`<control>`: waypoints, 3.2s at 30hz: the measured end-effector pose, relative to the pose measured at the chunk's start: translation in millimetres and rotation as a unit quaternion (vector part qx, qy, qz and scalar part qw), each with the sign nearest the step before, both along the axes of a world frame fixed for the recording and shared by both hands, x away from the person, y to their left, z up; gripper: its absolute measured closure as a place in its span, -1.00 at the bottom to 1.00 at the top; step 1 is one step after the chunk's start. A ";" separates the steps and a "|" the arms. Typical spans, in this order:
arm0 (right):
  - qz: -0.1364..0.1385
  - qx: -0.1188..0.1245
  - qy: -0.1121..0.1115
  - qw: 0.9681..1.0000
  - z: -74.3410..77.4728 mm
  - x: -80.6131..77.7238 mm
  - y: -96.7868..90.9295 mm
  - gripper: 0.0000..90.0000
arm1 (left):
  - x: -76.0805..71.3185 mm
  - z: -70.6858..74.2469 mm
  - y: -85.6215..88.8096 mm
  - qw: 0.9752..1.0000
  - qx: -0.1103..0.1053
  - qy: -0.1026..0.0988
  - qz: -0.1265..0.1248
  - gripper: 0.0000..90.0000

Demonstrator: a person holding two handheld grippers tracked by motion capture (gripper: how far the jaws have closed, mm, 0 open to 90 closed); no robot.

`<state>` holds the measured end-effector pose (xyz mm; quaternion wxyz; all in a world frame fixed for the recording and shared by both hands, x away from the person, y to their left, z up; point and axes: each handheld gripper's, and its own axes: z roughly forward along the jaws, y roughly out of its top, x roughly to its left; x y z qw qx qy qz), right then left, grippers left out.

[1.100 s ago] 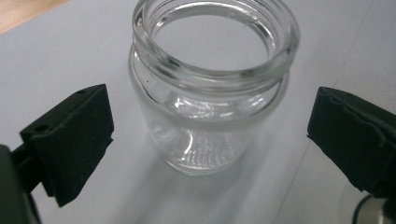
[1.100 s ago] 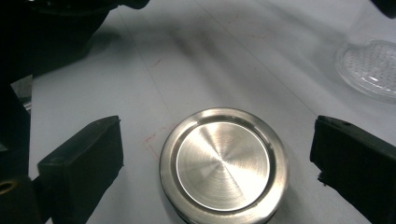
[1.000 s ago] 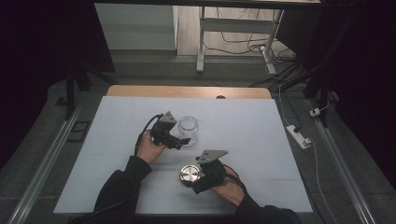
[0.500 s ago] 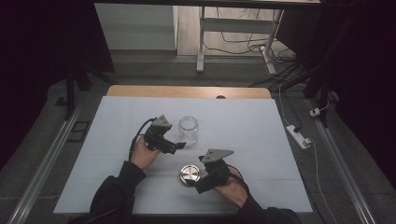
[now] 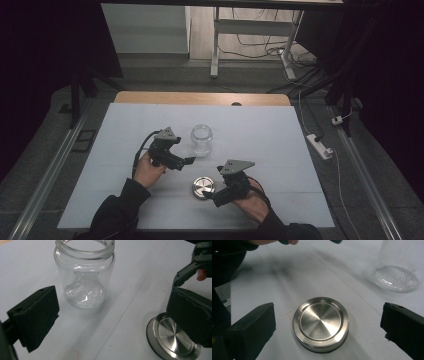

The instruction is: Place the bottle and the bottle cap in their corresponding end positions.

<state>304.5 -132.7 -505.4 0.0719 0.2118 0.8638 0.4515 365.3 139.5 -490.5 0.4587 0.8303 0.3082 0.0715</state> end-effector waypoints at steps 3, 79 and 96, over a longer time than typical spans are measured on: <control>-0.002 -0.006 -0.005 1.000 0.2 0.0 -1.6 -1.00 | -4.5 0.3 0.2 1.000 0.002 -0.001 -0.002 -1.00; -0.115 -0.020 -0.033 0.993 24.8 -22.4 -105.8 -1.00 | -133.1 -4.5 85.3 0.997 -0.016 0.011 0.078 -1.00; -0.185 -0.020 -0.026 0.982 21.1 -35.4 -150.8 -1.00 | -161.3 -13.7 120.4 0.992 -0.022 0.022 0.126 -1.00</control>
